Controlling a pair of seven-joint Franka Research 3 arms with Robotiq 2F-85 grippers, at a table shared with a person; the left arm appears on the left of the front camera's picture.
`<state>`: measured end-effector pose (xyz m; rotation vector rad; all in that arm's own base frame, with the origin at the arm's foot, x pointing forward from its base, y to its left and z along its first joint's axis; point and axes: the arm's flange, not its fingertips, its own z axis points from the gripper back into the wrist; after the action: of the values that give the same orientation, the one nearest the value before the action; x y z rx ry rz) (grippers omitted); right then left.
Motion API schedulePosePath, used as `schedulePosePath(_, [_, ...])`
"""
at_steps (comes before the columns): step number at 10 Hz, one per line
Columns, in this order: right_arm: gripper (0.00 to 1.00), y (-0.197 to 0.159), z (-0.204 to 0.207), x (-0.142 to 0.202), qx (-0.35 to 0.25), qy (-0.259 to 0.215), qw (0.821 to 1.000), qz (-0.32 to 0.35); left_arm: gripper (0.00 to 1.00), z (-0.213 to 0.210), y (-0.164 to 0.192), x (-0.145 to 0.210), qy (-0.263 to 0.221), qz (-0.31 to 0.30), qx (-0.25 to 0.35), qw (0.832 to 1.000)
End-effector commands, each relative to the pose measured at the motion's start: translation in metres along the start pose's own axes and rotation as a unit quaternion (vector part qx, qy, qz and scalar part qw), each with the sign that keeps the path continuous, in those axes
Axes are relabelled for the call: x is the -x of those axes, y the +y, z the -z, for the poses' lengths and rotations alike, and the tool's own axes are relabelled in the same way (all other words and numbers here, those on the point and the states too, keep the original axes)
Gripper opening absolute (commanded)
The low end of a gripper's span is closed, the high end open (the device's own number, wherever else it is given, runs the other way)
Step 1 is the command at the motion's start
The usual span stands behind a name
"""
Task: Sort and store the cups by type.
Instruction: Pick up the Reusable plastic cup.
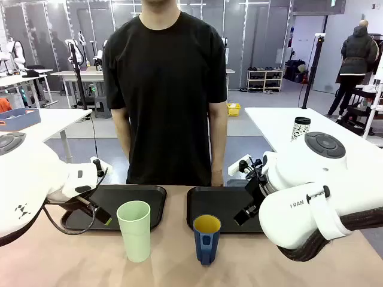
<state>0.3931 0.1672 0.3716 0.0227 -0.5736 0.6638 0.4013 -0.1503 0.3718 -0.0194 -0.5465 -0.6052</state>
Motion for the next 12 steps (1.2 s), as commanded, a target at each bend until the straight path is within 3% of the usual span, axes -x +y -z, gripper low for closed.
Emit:
schedulePosePath(1, [1.0, 0.0, 0.0, 0.0, 0.0, 0.0, 1.0, 0.0, 1.0, 0.0, -0.0005, -0.0002, 0.0, 0.001, 0.0, 1.0])
schedulePosePath(12, [1.0, 0.0, 0.0, 0.0, 0.0, 0.0, 1.0, 0.0, 1.0, 0.0, -0.0005, -0.0002, 0.0, 0.001, 0.0, 1.0])
